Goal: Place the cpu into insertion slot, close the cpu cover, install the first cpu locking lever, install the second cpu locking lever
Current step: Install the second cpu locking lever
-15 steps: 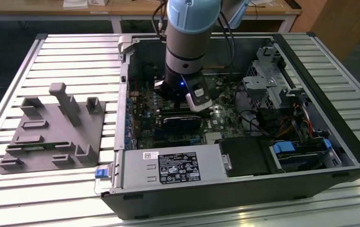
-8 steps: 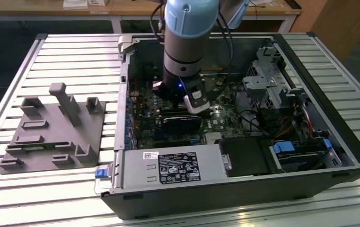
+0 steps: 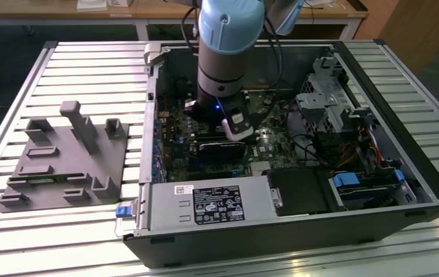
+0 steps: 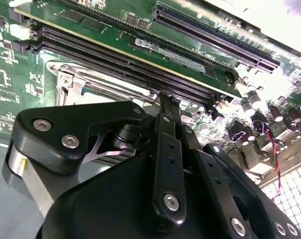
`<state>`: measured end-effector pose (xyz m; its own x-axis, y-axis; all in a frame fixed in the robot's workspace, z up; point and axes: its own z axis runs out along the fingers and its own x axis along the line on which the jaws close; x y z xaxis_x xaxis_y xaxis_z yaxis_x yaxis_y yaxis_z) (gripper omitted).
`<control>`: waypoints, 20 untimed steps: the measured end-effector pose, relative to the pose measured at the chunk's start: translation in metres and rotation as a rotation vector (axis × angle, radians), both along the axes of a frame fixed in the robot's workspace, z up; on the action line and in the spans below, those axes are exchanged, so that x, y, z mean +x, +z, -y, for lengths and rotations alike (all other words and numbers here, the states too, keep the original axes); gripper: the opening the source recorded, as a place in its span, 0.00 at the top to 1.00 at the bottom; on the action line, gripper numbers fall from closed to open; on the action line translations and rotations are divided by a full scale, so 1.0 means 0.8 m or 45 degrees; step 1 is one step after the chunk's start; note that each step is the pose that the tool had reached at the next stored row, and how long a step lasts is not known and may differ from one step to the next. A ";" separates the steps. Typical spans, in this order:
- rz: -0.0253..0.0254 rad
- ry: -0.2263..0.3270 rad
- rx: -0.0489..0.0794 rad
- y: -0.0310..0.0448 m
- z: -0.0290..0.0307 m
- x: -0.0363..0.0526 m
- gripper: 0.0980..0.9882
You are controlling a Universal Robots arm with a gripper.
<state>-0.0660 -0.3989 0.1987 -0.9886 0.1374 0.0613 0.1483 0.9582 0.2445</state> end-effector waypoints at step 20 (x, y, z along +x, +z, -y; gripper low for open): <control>0.0001 0.000 0.056 0.0129 0.0006 -0.003 0.99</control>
